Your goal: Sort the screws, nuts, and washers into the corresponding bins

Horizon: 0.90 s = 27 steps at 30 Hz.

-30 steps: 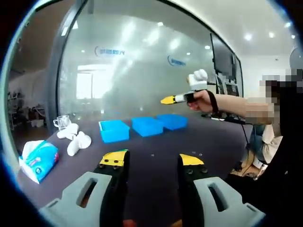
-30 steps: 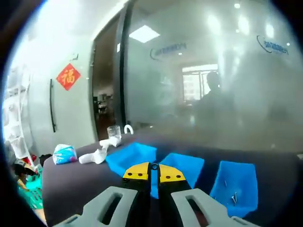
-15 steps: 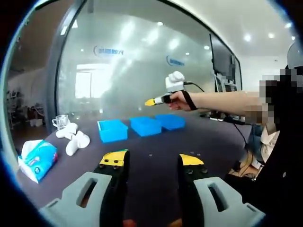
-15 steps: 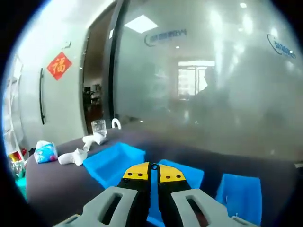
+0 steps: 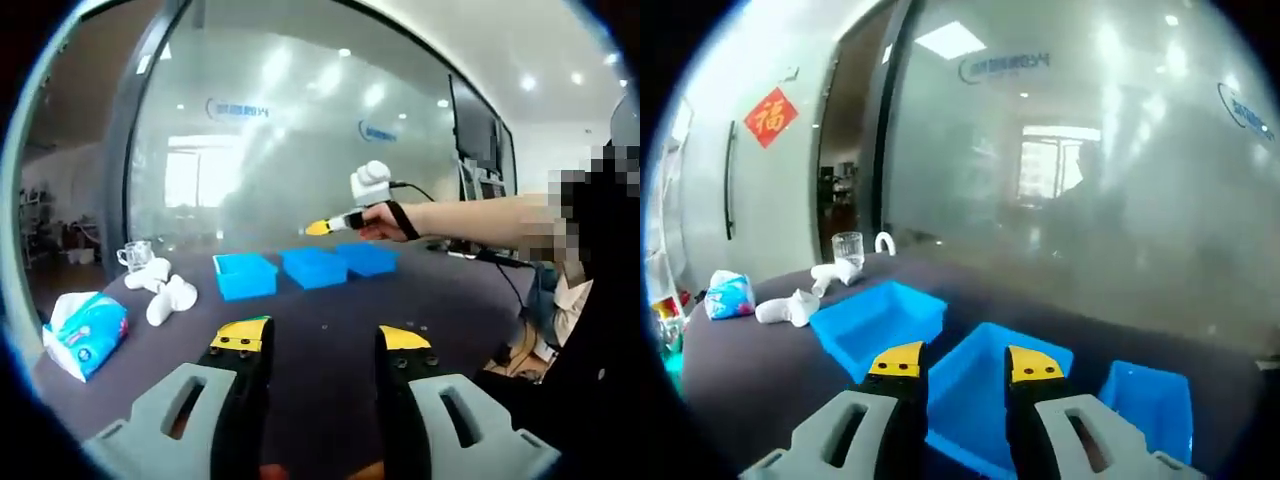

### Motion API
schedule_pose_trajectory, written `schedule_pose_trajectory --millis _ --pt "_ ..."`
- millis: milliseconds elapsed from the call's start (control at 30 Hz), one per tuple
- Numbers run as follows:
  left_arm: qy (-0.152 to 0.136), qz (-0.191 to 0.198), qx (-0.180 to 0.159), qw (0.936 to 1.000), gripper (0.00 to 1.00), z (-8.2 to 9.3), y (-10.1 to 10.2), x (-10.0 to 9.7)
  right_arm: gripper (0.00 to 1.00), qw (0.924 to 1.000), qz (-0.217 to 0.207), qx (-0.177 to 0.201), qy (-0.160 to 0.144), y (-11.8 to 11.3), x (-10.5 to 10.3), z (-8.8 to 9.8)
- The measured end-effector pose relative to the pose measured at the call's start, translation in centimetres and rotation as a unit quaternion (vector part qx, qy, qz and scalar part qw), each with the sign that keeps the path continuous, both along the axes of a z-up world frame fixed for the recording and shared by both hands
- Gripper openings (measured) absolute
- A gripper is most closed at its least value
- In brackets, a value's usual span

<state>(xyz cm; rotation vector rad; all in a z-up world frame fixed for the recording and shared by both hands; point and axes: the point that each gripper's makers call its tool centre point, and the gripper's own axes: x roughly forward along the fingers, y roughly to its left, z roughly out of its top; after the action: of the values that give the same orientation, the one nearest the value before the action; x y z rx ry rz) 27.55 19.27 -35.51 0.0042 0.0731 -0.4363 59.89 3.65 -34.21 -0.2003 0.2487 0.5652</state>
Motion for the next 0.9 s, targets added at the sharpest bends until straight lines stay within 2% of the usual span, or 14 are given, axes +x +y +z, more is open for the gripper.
schedule_pose_trajectory --millis 267,333,400,500,633,767,833,900 --pt "0.0 0.003 -0.003 1.0 0.39 0.2 0.8 0.0 0.27 0.9989 0.043 0.019 -0.003 0.0 -4.9 0.7" --pt "0.0 -0.002 -0.004 1.0 0.39 0.3 0.8 0.0 0.27 0.9976 0.058 0.039 0.003 -0.2 -6.5 0.8" --pt "0.004 -0.015 -0.014 0.9998 0.39 0.1 0.5 -0.2 0.28 0.9944 0.067 0.08 0.014 -0.5 -8.6 1.1" --pt "0.006 -0.027 -0.015 0.9995 0.39 0.0 0.0 -0.3 0.28 0.9927 0.079 0.091 0.008 -1.6 -11.2 1.2" --pt "0.008 -0.057 -0.009 0.9983 0.39 -0.1 -1.0 -0.6 0.3 0.987 0.096 0.127 0.022 -3.2 -14.4 1.0" --pt "0.011 -0.093 -0.004 0.9956 0.39 -0.4 -2.7 -1.0 0.3 0.9858 0.103 0.128 0.03 -5.5 -17.4 -0.2" --pt "0.012 -0.115 0.005 0.9933 0.39 -0.6 -3.7 -1.4 0.3 0.9876 0.101 0.115 0.038 -6.4 -18.3 -1.0" --pt "0.012 -0.134 0.011 0.9909 0.39 -0.7 -4.6 -1.7 0.3 0.989 0.1 0.104 0.033 -7.2 -19.4 -1.5"
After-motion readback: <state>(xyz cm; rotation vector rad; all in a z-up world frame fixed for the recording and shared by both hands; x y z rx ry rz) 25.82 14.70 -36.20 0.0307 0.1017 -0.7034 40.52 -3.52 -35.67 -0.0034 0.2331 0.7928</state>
